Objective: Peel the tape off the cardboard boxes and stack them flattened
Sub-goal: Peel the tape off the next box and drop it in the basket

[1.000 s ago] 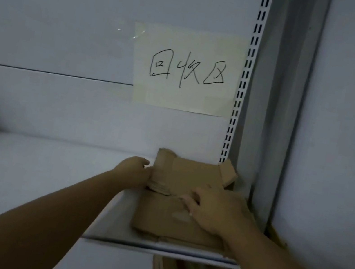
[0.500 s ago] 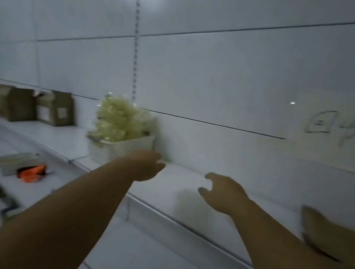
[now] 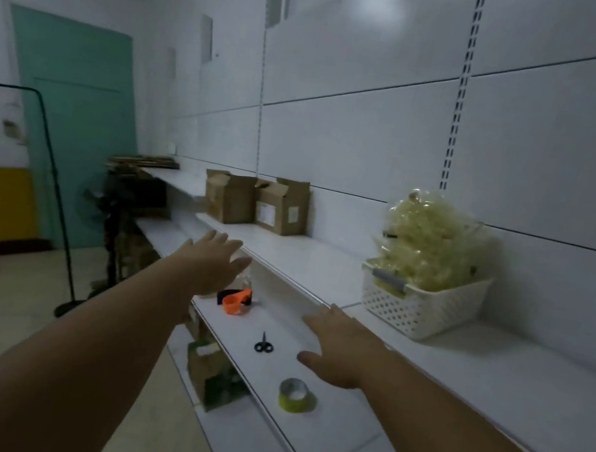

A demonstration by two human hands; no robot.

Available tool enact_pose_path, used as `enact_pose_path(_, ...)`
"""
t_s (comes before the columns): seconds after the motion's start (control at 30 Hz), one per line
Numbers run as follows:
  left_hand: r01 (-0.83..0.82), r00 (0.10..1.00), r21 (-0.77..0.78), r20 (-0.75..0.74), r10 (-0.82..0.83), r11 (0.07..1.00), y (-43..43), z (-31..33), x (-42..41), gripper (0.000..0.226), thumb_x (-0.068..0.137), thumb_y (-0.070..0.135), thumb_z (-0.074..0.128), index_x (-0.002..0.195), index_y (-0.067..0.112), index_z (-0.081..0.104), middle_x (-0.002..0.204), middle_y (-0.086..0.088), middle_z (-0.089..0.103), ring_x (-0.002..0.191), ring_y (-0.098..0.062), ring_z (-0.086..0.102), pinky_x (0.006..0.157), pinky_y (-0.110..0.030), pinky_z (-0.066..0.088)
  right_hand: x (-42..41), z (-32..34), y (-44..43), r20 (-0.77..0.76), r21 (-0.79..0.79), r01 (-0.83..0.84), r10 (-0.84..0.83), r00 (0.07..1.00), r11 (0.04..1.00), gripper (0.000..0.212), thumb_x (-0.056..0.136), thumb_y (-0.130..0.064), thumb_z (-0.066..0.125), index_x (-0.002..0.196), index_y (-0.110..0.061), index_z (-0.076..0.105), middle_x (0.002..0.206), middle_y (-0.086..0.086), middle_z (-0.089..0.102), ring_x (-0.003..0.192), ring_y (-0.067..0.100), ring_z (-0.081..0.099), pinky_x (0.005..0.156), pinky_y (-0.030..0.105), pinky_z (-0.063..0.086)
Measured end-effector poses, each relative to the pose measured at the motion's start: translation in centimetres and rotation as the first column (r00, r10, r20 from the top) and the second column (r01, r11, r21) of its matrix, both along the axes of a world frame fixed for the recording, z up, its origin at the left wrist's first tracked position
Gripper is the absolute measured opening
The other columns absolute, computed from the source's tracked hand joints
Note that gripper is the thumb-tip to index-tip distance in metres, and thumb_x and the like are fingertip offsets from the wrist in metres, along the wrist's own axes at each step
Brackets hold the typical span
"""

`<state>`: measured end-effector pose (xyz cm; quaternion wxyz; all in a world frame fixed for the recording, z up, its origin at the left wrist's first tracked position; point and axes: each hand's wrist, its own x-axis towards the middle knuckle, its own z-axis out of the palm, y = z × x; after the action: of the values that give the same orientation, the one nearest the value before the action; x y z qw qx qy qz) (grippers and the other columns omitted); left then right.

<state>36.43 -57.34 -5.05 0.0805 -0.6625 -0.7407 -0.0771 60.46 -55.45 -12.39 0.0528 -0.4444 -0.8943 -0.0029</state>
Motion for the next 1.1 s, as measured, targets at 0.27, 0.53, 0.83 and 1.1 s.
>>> enact_pose_path(0.27, -0.095, 0.990, -0.080, -0.111, 0.086, 0.992, 6.0, -2.4, -7.1, 0.055, 0.097, 0.047, 0.026, 0.147, 0.024, 0.019, 0.158, -0.006, 0.008, 0.145, -0.027, -0.001, 0.115, -0.054, 0.007, -9.6, 0.8, 9.1, -0.164, -0.008, -0.136, 0.132, 0.977, 0.991, 0.066, 0.089, -0.049, 0.048, 0.146, -0.026, 0.023, 0.154, 0.006, 0.024, 0.139, 0.026, 0.025, 0.112, 0.043, 0.026)
enact_pose_path(0.53, -0.197, 0.980, -0.029, -0.021, 0.196, 0.980, 13.5, -1.7, -15.1, 0.055, 0.097, 0.049, 0.023, 0.146, 0.024, 0.024, 0.155, -0.005, 0.022, 0.144, -0.026, 0.010, 0.113, -0.053, 0.017, -17.4, 0.8, 19.4, -0.196, -0.030, -0.191, 0.182, 0.964, 0.981, 0.068, 0.086, -0.056, 0.050, 0.142, -0.023, 0.031, 0.142, 0.005, 0.039, 0.122, 0.025, 0.045, 0.103, 0.040, 0.039)
enact_pose_path(0.83, -0.147, 0.989, -0.036, 0.007, 0.147, 0.989, 23.3, -3.8, -25.8, 0.057, 0.096, 0.052, 0.023, 0.147, 0.027, 0.018, 0.158, -0.004, 0.009, 0.145, -0.024, -0.003, 0.116, -0.051, 0.004, -29.1, -1.3, 28.9, -0.096, 0.008, -0.204, 0.204, 0.974, 0.979, 0.063, 0.088, -0.056, 0.045, 0.143, -0.030, 0.027, 0.151, 0.003, 0.027, 0.133, 0.025, 0.034, 0.108, 0.042, 0.032)
enact_pose_path(1.1, 0.026, 0.999, -0.045, -0.043, -0.028, 0.999, 35.0, -3.9, -32.9, 0.060, 0.095, 0.054, 0.024, 0.147, 0.027, 0.016, 0.158, -0.004, 0.008, 0.145, -0.023, -0.002, 0.116, -0.050, 0.002, -33.6, -1.3, 36.5, -0.046, 0.023, -0.047, 0.048, 0.998, 0.999, 0.061, 0.094, -0.052, 0.034, 0.148, -0.028, 0.015, 0.159, 0.004, 0.010, 0.145, 0.021, 0.005, 0.115, 0.040, 0.011)
